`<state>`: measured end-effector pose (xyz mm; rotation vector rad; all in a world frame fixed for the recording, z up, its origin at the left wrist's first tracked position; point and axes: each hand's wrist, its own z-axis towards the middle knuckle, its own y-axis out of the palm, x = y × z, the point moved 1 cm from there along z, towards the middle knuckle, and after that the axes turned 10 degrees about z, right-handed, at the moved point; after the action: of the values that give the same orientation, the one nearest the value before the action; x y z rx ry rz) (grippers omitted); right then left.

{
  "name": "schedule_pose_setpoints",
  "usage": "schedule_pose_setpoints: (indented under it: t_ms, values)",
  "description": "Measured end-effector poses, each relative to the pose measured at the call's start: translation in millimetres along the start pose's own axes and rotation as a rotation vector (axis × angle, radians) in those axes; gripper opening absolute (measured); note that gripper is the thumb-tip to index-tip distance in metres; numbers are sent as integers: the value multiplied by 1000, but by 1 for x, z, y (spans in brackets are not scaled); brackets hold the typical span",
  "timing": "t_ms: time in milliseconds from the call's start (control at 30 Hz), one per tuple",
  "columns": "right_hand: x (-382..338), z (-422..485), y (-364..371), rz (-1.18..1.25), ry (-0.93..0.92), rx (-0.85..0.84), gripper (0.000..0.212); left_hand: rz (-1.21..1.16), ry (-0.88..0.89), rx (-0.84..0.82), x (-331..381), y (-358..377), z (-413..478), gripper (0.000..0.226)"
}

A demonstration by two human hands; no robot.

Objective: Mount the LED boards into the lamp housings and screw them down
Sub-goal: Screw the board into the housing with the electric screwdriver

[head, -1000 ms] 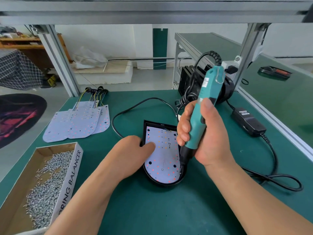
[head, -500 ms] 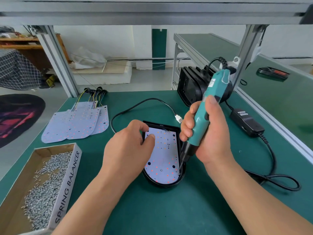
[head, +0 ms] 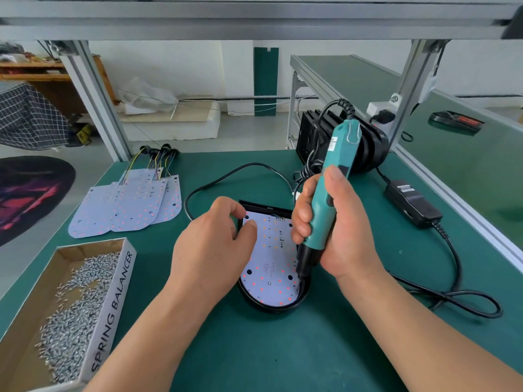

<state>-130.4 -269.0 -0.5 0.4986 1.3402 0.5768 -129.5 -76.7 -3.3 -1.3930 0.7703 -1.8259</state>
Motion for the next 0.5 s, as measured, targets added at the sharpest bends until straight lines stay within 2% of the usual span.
schedule_pose_setpoints:
  t_ms: [167, 367, 500]
  values:
    - [-6, 1, -2, 75, -6, 61, 43, -30, 115, -42, 4, 0, -6, 13]
    - [-14, 0, 0, 164, -64, 88, 43, 8, 266, -177, 13, -4, -16, 15]
    - [-22, -4, 4, 200, -152, 102, 44, 99, 413, -205, 21, -6, -25, 47]
